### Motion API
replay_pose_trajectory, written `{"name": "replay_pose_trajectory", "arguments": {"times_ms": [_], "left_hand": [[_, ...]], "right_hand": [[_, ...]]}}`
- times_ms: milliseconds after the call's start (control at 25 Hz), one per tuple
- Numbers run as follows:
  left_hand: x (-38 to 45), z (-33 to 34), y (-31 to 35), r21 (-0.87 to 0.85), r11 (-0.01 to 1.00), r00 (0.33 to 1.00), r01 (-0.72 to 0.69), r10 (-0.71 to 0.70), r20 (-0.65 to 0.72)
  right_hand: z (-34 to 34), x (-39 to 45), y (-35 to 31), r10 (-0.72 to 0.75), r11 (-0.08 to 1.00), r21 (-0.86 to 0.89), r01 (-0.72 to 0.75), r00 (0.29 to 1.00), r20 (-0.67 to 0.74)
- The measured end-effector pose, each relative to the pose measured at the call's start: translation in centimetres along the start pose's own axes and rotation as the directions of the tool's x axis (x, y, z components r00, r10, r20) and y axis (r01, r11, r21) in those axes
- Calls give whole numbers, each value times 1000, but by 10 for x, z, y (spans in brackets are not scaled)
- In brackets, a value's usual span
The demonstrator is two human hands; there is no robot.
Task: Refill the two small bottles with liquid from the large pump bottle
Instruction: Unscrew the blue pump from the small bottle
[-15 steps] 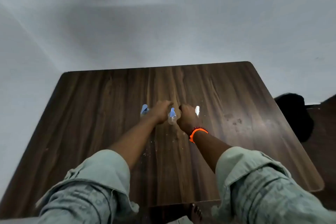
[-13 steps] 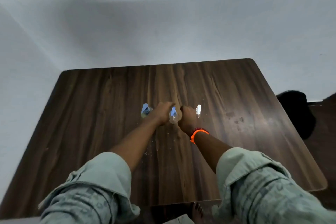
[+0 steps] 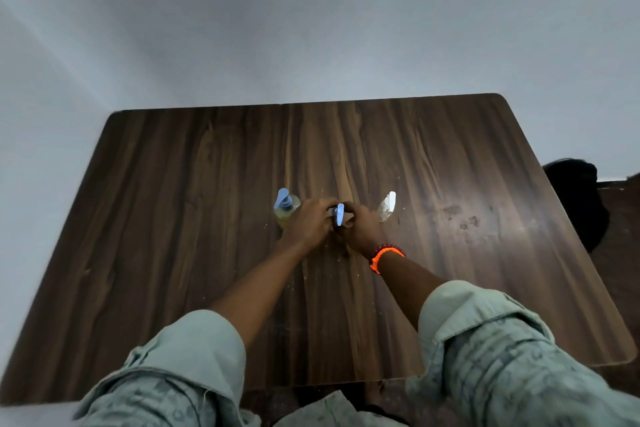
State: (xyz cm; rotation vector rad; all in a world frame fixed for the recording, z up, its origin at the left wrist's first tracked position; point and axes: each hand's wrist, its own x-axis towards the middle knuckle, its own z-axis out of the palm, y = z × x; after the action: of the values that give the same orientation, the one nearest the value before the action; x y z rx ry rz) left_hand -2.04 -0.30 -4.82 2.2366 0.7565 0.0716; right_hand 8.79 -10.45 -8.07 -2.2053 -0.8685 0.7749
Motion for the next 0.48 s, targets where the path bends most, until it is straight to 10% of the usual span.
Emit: {"name": "replay_pose_trajectory", "arguments": {"times_ms": [480], "left_hand": [[-73,51,-11,-443,894,979,68,-145,-143]], "right_hand": [[34,-73,33,-140,985,90,148,986,-85]]}}
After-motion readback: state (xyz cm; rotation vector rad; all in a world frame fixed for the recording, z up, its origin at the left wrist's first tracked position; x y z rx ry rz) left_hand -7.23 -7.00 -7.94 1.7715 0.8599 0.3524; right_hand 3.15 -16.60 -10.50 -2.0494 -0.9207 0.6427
